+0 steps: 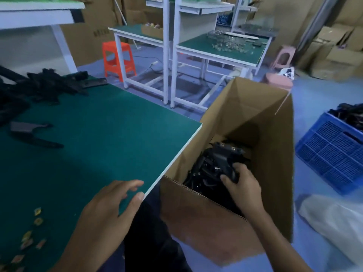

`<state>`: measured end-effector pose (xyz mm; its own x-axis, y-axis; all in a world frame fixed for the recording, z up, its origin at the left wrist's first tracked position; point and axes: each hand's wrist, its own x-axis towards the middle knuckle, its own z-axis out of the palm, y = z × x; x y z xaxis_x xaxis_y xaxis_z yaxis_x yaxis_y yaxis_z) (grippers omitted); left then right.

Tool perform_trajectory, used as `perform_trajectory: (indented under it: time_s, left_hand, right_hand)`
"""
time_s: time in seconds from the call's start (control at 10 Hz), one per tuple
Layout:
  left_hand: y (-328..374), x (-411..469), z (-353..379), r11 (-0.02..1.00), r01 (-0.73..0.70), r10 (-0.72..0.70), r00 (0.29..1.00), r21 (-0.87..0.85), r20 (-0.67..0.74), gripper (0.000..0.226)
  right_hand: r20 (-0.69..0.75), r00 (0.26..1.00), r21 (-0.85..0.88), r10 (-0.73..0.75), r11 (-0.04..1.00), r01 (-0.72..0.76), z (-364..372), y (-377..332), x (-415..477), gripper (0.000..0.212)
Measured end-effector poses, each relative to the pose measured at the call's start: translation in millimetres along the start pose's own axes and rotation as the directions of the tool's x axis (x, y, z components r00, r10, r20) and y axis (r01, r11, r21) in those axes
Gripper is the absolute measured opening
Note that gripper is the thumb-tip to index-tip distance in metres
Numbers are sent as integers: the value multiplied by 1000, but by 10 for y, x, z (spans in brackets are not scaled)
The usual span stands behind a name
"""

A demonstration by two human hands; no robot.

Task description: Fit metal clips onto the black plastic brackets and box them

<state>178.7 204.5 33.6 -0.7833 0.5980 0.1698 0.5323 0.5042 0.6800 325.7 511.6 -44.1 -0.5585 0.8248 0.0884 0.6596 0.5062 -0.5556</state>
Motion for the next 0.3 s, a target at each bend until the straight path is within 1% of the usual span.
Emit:
perform_trajectory:
  time_s: [0.1,0.2,0.3]
  left_hand:
    - [-130,-72,-97,999,49,-49,998,5,-34,24]
    - [-311,-193,-267,996,77,-83,988,-46,-131,8]
    - [-523,-416,-421,978,171,-199,941,-122,-275,22]
  right_hand:
    - [127,984,-92,123,989,-112,-18,26,460,76]
    - [91,996,4,22,1000,-22,121,-142,574,52]
    - [69,991,106,-119,988,111,234,-391,484,33]
